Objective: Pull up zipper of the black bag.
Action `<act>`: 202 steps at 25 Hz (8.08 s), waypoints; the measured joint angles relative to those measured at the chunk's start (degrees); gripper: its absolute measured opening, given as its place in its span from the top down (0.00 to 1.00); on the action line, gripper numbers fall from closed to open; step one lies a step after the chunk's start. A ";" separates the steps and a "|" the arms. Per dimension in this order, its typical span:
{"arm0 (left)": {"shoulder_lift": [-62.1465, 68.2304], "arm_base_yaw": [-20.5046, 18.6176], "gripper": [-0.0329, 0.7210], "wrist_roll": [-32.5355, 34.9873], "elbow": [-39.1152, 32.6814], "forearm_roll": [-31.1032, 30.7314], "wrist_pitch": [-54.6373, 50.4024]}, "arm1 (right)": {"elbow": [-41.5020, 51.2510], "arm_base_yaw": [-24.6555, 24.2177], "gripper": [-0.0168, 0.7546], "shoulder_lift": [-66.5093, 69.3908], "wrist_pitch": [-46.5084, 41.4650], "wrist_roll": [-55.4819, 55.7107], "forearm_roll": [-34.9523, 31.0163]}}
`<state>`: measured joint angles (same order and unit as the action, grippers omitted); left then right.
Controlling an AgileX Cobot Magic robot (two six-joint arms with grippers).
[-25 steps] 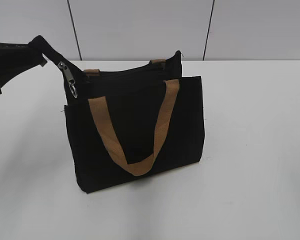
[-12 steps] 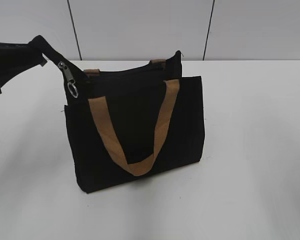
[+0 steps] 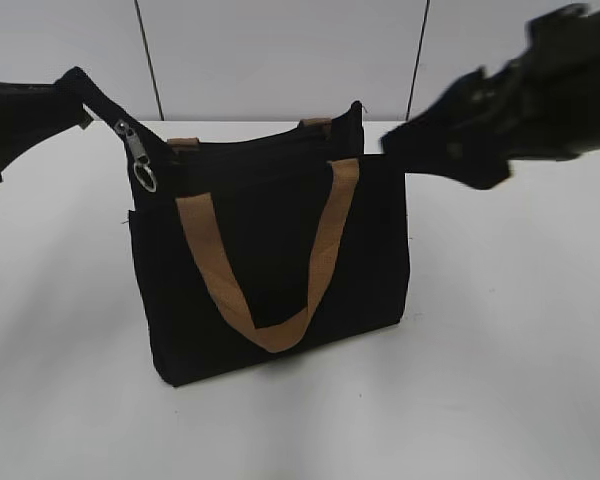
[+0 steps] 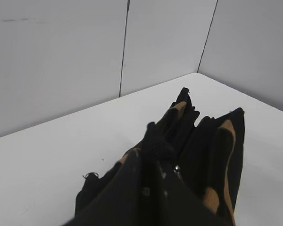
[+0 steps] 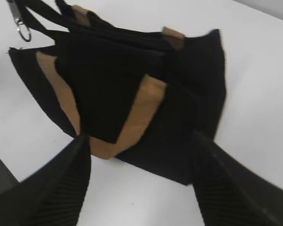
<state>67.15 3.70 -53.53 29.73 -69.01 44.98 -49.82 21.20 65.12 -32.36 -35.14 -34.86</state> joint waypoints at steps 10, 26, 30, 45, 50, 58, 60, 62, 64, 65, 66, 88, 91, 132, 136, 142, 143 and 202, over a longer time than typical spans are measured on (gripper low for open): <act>0.00 0.00 0.94 0.00 0.00 0.76 0.00 | -13.01 16.29 0.32 20.92 7.11 -0.12 -0.78; 0.00 0.00 0.94 0.00 0.00 0.76 0.00 | -21.66 24.06 0.34 35.25 12.69 -0.18 -1.30; 0.00 0.00 0.94 0.00 0.00 0.76 0.00 | -21.73 24.22 0.35 35.26 14.41 -0.18 -4.43; 0.00 0.00 0.94 0.00 0.00 0.76 0.00 | -21.77 24.39 0.74 37.07 15.52 -0.18 -8.67; 0.00 0.00 0.94 0.00 0.00 0.76 -0.17 | -21.77 24.41 0.82 37.07 15.77 -0.18 -8.93; 0.00 0.00 0.94 0.00 0.00 0.76 -0.41 | -21.84 24.47 0.98 36.79 15.88 0.71 -8.97; 0.00 0.00 0.94 0.00 0.00 0.76 -0.42 | -21.84 24.47 0.98 36.72 15.88 1.18 -8.97; 0.00 0.00 0.94 0.00 0.00 0.76 -0.47 | -21.84 24.47 0.98 36.62 15.88 1.43 -8.97; 0.00 0.00 0.94 0.00 0.00 0.76 -0.47 | -21.84 24.47 0.98 36.42 15.88 1.43 -8.97; 0.00 0.00 0.94 0.00 0.00 0.80 -0.47 | -21.84 24.47 0.98 36.27 15.88 1.60 -8.97; 0.00 0.00 0.94 0.00 0.00 0.85 -0.47 | -21.84 24.41 0.98 35.92 15.88 1.76 -8.97; -3.04 0.00 0.94 0.00 -0.05 0.42 -3.72 | -21.84 13.91 0.98 33.50 3.88 6.45 -8.86; -4.39 0.06 0.94 0.00 -0.11 -0.13 -4.67 | -21.84 12.30 0.98 33.50 1.67 7.60 -8.32; -4.52 0.42 0.66 -0.05 -0.39 0.66 -9.30 | -22.02 0.82 0.48 28.81 -5.81 20.24 7.59; -4.52 0.42 0.33 -2.21 -0.39 0.80 -10.69 | -22.02 0.82 0.26 27.51 -7.56 19.20 8.51; -4.52 0.42 0.24 -7.04 -0.39 2.26 -29.08 | -22.02 0.82 0.22 24.49 -11.43 16.55 13.37; -4.52 0.42 0.24 -7.68 -0.39 4.25 -33.42 | -22.02 0.82 0.22 24.06 -12.08 16.55 14.33; -47.31 1.60 0.36 57.31 3.99 71.43 -109.52 | 17.26 -27.36 0.23 -58.91 -37.78 24.24 25.96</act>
<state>19.84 5.31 3.78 33.71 2.42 -64.54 -32.55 -6.16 6.21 -70.14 -10.90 -8.90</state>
